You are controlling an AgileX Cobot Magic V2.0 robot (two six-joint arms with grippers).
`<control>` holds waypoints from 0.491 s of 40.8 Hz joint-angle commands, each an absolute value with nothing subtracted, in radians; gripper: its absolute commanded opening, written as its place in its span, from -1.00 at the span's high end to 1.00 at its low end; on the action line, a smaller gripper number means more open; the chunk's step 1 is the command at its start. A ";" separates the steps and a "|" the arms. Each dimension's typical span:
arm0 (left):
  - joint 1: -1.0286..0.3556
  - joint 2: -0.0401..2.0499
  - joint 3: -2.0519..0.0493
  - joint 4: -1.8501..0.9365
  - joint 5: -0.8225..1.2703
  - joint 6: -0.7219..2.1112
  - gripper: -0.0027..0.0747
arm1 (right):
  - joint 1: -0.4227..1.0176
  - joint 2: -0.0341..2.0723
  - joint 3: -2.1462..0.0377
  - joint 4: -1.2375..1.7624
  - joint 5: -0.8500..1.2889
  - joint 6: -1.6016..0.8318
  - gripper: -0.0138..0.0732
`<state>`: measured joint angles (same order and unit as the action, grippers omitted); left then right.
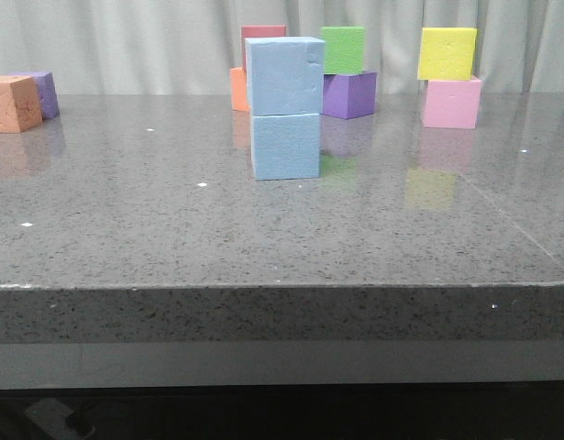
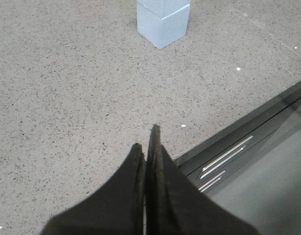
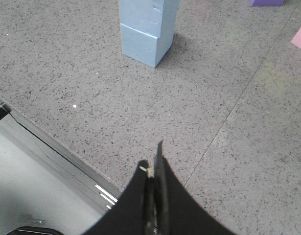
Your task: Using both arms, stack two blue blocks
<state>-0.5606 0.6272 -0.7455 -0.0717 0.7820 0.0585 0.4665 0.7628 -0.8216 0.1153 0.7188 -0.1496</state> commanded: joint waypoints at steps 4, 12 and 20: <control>-0.561 0.626 -0.769 -0.076 0.711 0.059 0.98 | 0.462 0.759 -0.848 0.114 0.643 -0.158 0.84; -0.561 0.626 -0.769 -0.076 0.711 0.059 0.98 | 0.462 0.759 -0.848 0.114 0.643 -0.158 0.84; -0.529 0.563 -0.705 -0.102 0.655 0.059 0.98 | 0.462 0.759 -0.848 0.114 0.644 -0.158 0.84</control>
<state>-0.5527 0.5855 -0.7040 -0.0826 0.7499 0.0585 0.4665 0.7628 -0.8216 0.1153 0.7173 -0.1496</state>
